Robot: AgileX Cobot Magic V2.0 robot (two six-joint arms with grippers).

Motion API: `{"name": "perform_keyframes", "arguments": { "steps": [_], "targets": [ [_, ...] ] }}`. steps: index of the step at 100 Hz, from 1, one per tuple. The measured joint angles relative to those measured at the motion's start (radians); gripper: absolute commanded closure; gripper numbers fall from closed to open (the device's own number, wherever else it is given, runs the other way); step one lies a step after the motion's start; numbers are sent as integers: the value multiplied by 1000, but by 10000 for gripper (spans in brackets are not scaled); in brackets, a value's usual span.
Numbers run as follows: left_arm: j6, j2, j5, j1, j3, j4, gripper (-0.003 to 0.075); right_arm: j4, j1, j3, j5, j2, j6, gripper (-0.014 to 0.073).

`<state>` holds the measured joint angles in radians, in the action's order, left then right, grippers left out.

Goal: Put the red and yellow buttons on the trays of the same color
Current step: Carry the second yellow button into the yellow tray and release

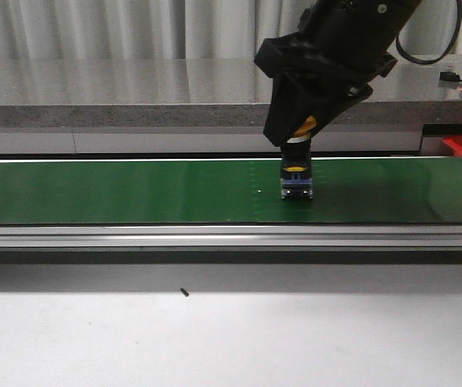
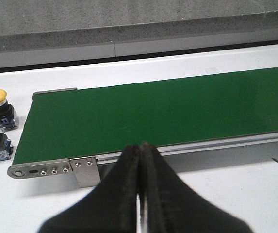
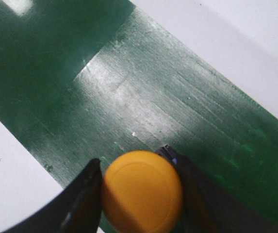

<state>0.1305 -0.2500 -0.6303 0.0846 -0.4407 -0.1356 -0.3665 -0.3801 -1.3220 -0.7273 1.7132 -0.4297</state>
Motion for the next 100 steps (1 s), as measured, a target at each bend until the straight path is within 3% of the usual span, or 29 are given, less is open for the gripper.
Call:
{"name": "perform_keyframes", "arguments": {
  "steps": [19, 40, 70, 100],
  "targets": [
    [0, 0, 0, 0, 0, 0, 741, 0, 36, -38, -88, -15, 29, 427],
    [0, 0, 0, 0, 0, 0, 741, 0, 181, -57, -175, -124, 37, 427],
    [0, 0, 0, 0, 0, 0, 741, -4, 583, -57, -282, -257, 37, 427],
    [0, 0, 0, 0, 0, 0, 741, -85, 970, -57, -281, -229, 35, 427]
  ]
}}
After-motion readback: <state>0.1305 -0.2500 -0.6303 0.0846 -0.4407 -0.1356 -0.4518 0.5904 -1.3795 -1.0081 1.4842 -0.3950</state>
